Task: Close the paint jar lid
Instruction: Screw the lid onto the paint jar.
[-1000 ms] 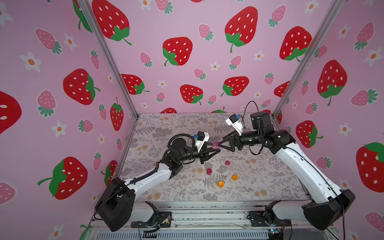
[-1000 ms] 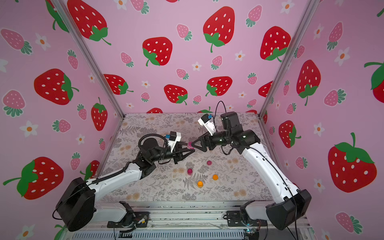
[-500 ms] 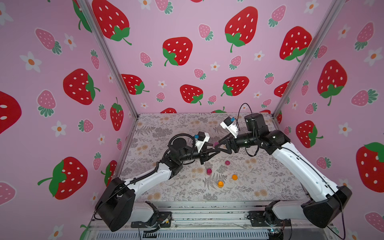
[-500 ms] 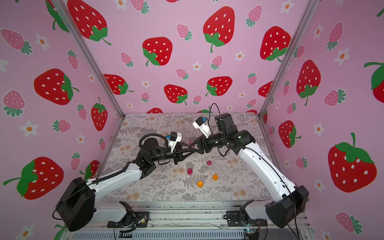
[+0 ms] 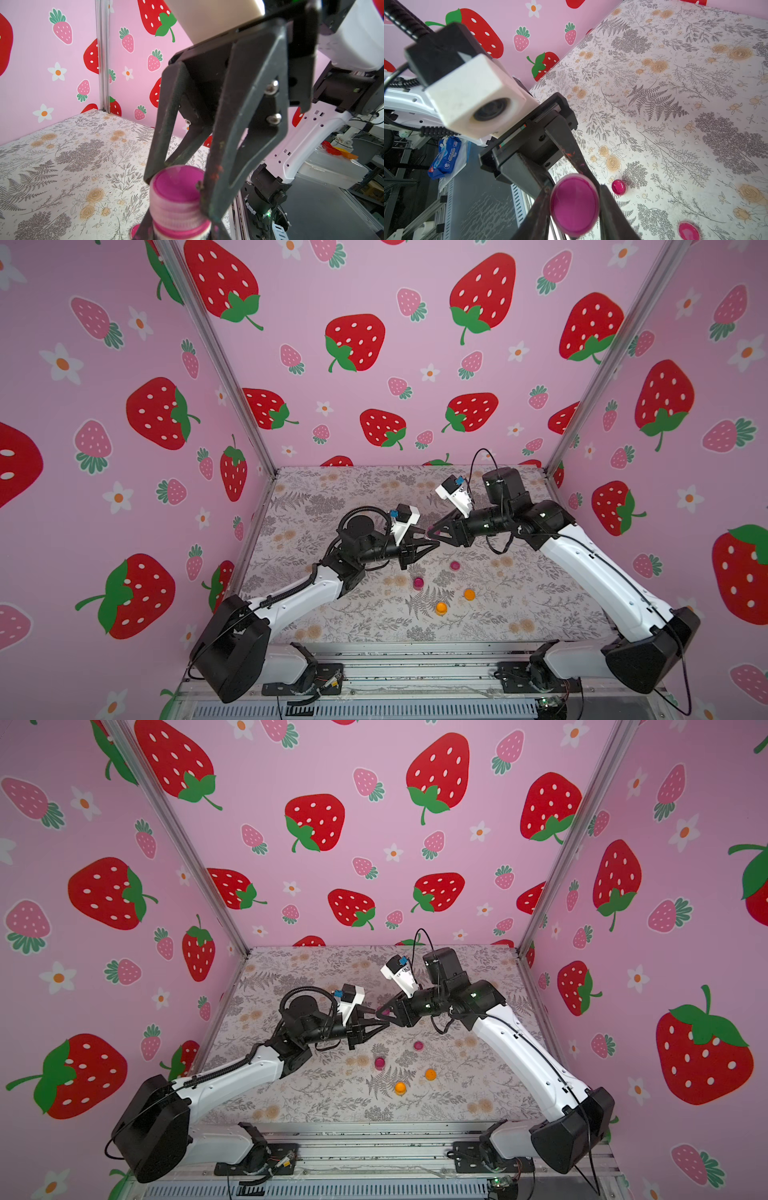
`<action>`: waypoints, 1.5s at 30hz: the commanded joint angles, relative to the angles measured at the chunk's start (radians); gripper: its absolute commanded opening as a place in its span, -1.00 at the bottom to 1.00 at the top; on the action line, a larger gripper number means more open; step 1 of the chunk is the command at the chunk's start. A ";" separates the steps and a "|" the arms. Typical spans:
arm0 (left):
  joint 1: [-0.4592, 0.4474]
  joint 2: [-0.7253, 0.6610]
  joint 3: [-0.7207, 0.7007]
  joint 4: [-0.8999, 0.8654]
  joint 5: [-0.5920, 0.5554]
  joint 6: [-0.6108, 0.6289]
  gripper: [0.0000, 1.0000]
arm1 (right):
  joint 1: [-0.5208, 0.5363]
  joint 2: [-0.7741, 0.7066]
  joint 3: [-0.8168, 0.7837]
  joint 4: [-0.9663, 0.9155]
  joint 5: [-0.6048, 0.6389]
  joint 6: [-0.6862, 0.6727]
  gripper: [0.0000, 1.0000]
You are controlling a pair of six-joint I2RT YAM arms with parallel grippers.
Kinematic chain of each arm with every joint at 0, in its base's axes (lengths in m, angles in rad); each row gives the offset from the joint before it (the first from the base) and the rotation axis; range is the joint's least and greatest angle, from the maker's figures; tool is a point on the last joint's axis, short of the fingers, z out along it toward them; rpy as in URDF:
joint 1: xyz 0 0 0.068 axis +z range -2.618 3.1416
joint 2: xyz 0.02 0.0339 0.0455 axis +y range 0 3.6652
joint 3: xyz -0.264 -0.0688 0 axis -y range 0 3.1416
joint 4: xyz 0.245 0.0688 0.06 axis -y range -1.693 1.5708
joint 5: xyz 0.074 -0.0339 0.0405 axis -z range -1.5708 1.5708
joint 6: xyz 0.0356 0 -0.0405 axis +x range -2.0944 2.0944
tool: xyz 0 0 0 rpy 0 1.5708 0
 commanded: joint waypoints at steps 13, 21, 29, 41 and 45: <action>-0.025 0.093 0.129 0.013 -0.237 0.099 -1.00 | 0.211 0.068 -0.070 0.253 0.651 0.617 -0.48; -0.040 0.123 0.147 0.024 -0.362 0.096 -1.00 | 0.266 0.055 -0.052 0.188 0.806 0.748 0.14; -0.014 0.022 0.056 0.009 -0.167 0.049 -1.00 | 0.078 -0.114 -0.004 0.058 0.496 0.463 0.64; -0.019 -0.081 0.033 -0.078 0.011 0.026 -1.00 | -0.042 -0.060 0.122 -0.136 -0.022 -0.079 0.52; -0.021 -0.085 0.030 -0.080 0.010 0.023 -1.00 | -0.040 -0.029 0.133 -0.146 -0.058 -0.110 0.40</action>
